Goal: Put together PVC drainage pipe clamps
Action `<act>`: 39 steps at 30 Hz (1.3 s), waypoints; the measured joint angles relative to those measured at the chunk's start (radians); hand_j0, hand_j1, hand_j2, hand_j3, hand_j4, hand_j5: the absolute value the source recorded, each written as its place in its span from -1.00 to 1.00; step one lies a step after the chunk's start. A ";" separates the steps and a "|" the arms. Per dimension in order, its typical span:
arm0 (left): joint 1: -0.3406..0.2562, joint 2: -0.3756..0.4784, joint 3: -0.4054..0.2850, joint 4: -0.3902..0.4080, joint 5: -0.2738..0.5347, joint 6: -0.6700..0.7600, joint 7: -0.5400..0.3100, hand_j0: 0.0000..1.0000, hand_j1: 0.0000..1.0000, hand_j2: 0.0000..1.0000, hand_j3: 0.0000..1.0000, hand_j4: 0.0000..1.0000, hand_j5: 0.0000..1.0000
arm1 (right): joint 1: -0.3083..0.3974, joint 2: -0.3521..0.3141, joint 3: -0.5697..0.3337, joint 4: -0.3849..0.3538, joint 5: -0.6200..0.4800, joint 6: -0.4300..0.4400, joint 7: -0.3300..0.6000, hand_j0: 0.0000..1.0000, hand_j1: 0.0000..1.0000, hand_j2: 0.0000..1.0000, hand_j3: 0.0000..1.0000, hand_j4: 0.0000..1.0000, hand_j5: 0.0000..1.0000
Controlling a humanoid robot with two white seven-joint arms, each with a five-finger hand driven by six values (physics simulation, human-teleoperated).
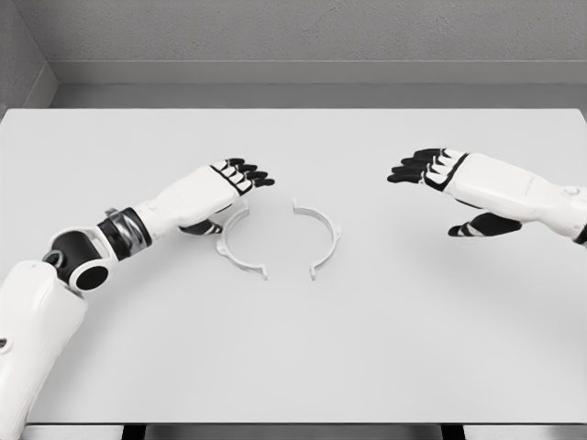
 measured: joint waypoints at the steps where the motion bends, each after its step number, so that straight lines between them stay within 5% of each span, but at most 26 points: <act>1: 0.000 -0.001 0.000 -0.003 0.000 0.000 0.000 1.00 1.00 1.00 1.00 1.00 1.00 | -0.002 0.008 -0.002 0.000 -0.003 -0.004 0.015 1.00 1.00 1.00 1.00 1.00 1.00; 12: 0.014 -0.012 0.010 -0.025 0.009 0.000 0.000 1.00 1.00 1.00 1.00 1.00 1.00 | 0.002 0.026 -0.015 -0.032 -0.013 -0.013 0.052 1.00 1.00 1.00 1.00 1.00 1.00; 24: 0.097 0.097 0.084 -0.079 0.070 0.000 0.001 1.00 1.00 1.00 1.00 1.00 1.00 | 0.014 0.010 -0.021 -0.043 -0.013 -0.013 0.057 1.00 1.00 1.00 1.00 1.00 1.00; 39: 0.103 0.085 -0.011 -0.136 0.060 0.000 0.001 1.00 1.00 1.00 1.00 1.00 1.00 | 0.015 0.004 -0.020 -0.044 -0.012 -0.013 0.058 1.00 1.00 1.00 1.00 1.00 1.00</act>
